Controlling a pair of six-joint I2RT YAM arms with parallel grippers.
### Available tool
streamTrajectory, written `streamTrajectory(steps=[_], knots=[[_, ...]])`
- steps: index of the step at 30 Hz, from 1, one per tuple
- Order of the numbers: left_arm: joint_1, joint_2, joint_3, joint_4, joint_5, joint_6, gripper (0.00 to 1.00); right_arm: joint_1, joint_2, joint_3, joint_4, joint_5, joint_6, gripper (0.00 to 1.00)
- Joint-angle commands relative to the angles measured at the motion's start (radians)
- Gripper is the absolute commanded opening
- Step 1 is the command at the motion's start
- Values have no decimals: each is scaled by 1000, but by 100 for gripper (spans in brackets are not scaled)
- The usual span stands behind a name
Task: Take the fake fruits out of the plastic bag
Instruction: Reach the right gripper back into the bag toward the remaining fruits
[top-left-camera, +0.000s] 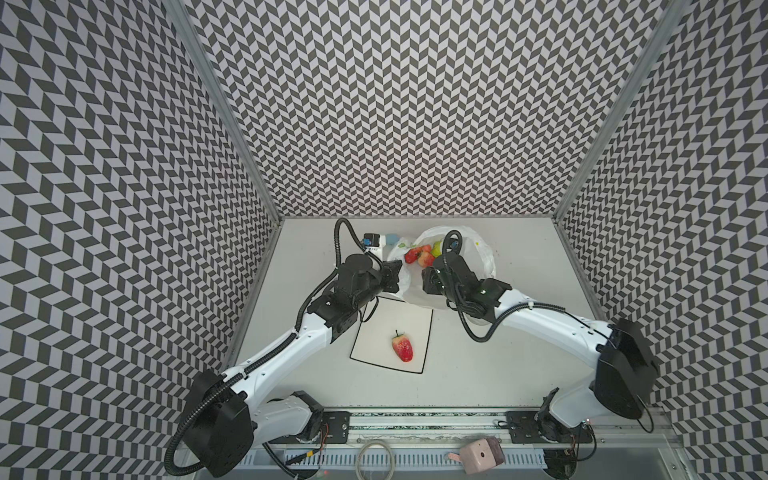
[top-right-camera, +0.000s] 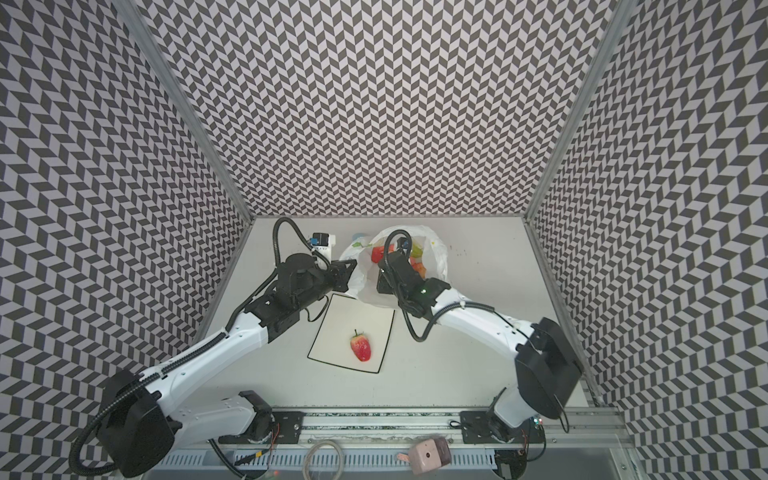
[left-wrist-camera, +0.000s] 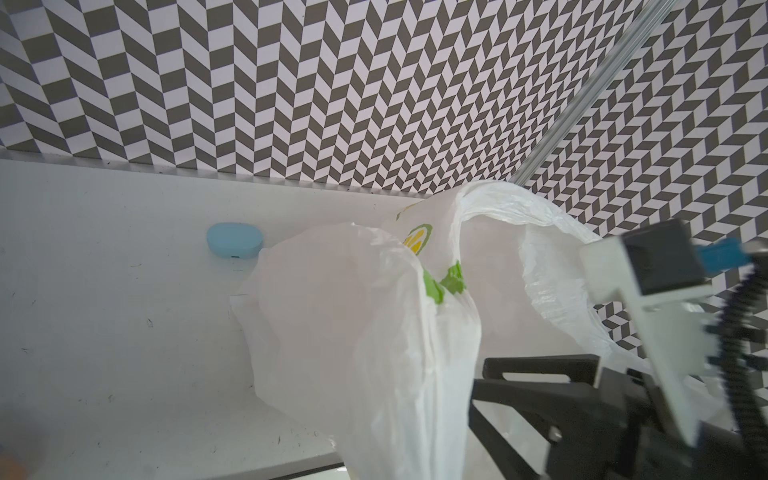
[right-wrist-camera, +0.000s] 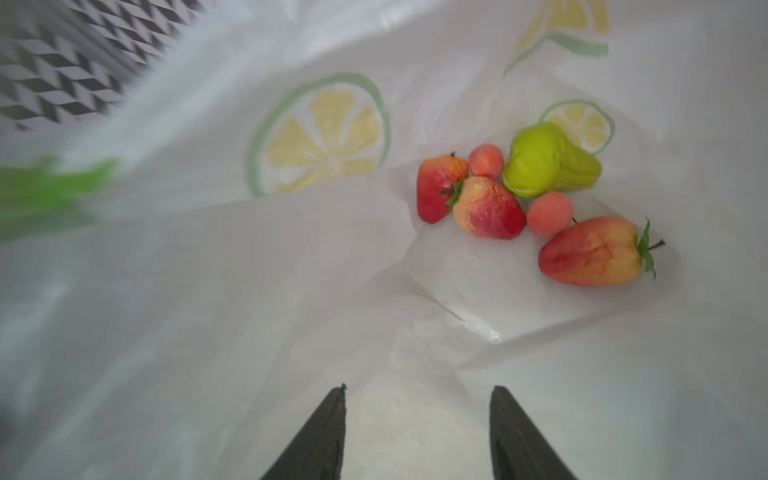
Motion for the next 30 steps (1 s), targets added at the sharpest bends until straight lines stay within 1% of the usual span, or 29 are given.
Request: streamTrajectory(steps=[1,4,7,11,13,16,26,30], knots=[[7,-16,-10,16,7,-9,0,-25,92,85,-83,61,215,57],[4,-13,-8,15,13,-8,0,-42,210,190,-189,87,357,58],[2,-14,-9,15,20,-8,0,-61,304,260,-253,108,445,59],[-2,-14,-14,28,44,-6,0,-98,374,286,-247,116,519,62],[-4,-17,-20,42,64,-3,0,-126,402,298,-250,106,559,66],[-6,-25,-34,57,86,3,0,-163,429,298,-224,99,580,70],[-8,-32,-53,77,156,37,0,-250,504,330,-238,88,623,79],[-9,-31,-57,89,177,46,0,-274,519,334,-233,114,626,82]])
